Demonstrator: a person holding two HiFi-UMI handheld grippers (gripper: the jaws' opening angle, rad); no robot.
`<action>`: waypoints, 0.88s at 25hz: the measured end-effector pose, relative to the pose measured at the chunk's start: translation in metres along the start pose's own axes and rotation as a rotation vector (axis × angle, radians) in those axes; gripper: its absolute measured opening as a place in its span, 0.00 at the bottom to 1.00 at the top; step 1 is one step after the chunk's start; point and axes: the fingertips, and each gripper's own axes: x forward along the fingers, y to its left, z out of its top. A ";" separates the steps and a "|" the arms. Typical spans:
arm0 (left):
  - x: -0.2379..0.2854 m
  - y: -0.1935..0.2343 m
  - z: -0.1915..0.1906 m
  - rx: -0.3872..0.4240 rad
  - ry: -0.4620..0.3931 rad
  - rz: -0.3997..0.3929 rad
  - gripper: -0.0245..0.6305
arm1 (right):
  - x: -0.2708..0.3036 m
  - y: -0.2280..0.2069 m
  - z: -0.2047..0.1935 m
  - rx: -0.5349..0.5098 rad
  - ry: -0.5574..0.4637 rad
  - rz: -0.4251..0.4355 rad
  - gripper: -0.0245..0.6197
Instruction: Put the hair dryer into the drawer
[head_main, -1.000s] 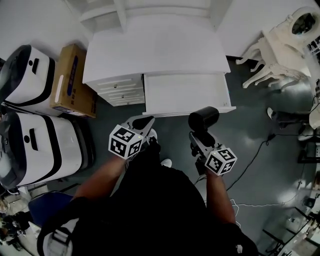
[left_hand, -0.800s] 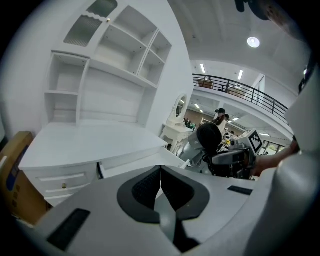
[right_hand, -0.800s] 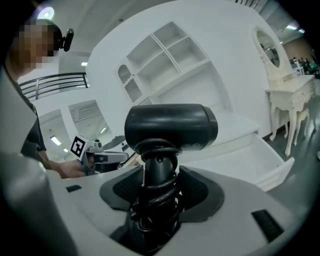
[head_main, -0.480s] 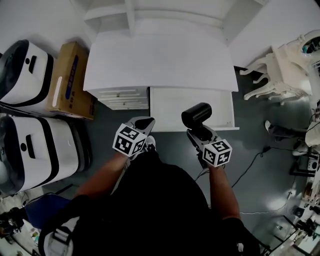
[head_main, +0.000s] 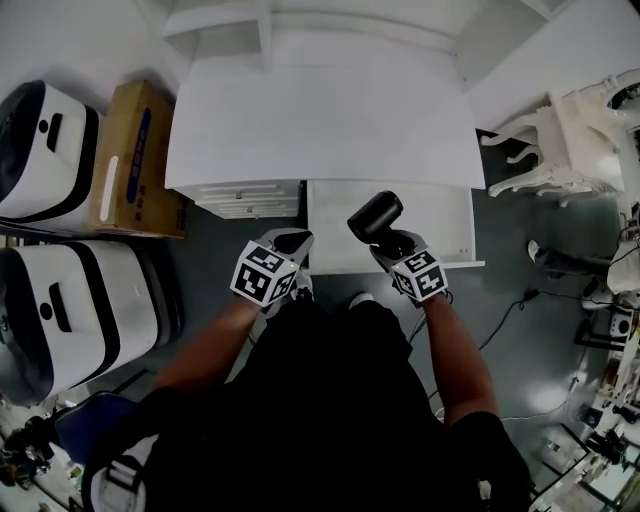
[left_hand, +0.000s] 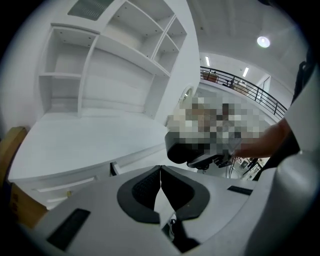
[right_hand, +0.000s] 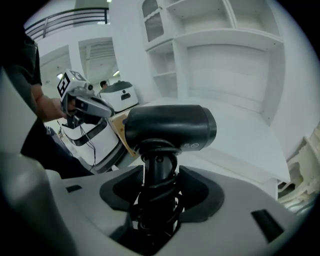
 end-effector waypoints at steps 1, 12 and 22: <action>0.001 0.002 -0.001 -0.003 0.003 0.002 0.05 | 0.007 -0.003 -0.003 -0.025 0.026 0.003 0.41; 0.012 0.012 -0.009 -0.110 0.016 0.111 0.05 | 0.086 -0.040 -0.055 -0.421 0.359 0.095 0.41; 0.017 0.009 -0.006 -0.224 -0.009 0.249 0.05 | 0.140 -0.060 -0.081 -0.723 0.467 0.172 0.41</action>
